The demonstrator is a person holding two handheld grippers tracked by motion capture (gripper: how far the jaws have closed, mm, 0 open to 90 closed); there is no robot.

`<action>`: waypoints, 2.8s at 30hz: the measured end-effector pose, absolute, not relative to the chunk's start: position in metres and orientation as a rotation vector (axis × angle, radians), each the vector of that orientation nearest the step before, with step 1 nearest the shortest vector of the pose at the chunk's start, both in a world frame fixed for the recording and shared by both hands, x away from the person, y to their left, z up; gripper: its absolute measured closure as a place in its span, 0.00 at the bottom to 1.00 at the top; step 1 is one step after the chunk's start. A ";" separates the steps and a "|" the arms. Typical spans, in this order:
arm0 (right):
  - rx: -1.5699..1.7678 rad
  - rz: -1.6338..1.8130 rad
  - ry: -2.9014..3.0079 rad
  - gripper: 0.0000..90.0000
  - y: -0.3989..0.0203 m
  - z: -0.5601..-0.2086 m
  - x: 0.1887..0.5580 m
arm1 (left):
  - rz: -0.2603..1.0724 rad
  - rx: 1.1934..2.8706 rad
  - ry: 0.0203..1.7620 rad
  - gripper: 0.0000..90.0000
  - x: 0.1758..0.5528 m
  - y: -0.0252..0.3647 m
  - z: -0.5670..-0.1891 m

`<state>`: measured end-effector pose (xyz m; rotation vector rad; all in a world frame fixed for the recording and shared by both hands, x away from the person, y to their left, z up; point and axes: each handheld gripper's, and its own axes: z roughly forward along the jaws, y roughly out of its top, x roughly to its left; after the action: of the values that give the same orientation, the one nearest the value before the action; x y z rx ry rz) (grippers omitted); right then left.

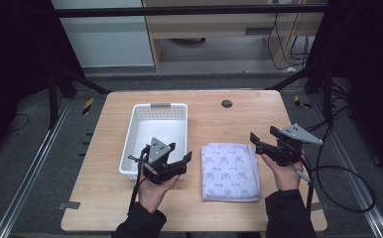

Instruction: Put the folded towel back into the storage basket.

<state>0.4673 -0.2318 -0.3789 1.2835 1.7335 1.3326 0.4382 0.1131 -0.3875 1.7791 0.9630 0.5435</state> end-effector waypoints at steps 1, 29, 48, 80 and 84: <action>1.285 1.326 1.741 0.27 -0.231 -0.380 0.469 | 0.539 1.781 0.964 0.39 0.438 0.111 -0.388; 1.403 1.218 1.828 0.29 -0.231 -0.422 0.493 | 0.447 1.887 0.942 0.42 0.427 0.063 -0.423; 1.459 1.128 1.942 0.30 -0.231 -0.455 0.501 | 0.411 1.936 0.973 0.43 0.423 0.051 -0.451; 1.534 1.016 2.057 0.33 -0.226 -0.490 0.511 | 0.406 2.029 1.085 0.40 0.428 0.037 -0.494; 1.567 1.039 2.051 0.34 -0.228 -0.495 0.512 | 0.406 2.035 1.088 0.39 0.429 0.036 -0.496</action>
<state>0.5122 -0.2280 -0.4945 1.5667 2.0507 1.0394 0.4291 0.0358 -0.4961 2.0353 1.0882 0.4059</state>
